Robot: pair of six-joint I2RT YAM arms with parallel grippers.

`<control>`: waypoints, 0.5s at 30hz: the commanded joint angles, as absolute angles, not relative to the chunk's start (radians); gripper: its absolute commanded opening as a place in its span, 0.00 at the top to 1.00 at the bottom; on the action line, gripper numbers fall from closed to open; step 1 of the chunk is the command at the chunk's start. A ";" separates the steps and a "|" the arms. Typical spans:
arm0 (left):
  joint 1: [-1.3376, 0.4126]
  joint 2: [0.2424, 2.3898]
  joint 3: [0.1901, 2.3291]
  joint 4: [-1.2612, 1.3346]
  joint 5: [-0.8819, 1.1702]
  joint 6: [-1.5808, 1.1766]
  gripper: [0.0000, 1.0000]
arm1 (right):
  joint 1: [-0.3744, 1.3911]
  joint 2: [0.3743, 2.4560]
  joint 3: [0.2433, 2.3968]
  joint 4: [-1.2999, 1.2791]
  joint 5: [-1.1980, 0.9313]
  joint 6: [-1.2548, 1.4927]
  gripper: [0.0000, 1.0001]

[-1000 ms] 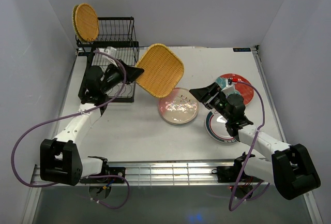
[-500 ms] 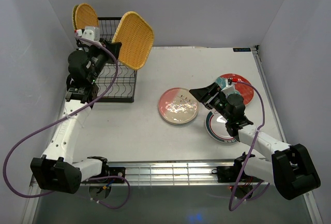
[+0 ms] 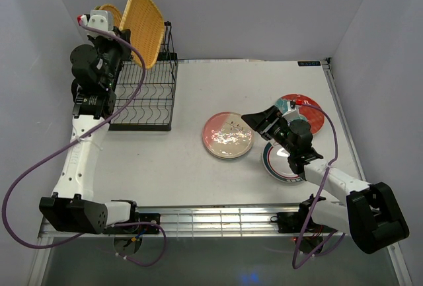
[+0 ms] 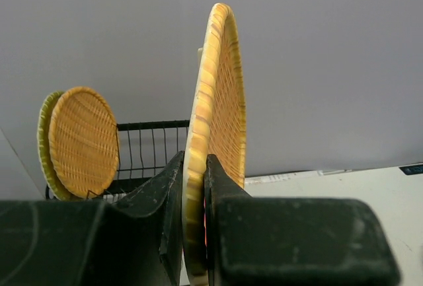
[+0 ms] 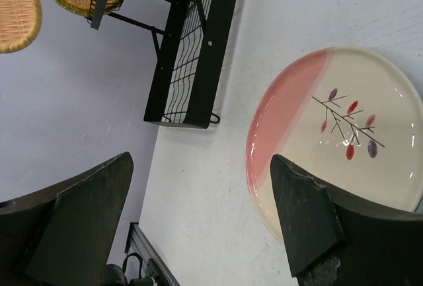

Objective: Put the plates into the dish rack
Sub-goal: Insert the plate into the dish rack.

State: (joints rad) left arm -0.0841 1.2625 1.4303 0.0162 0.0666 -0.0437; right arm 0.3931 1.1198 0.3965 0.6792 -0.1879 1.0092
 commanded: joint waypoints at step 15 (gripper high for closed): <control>0.313 1.496 1.735 0.043 0.386 -0.138 1.00 | 0.396 1.189 0.448 0.738 -0.255 0.991 0.11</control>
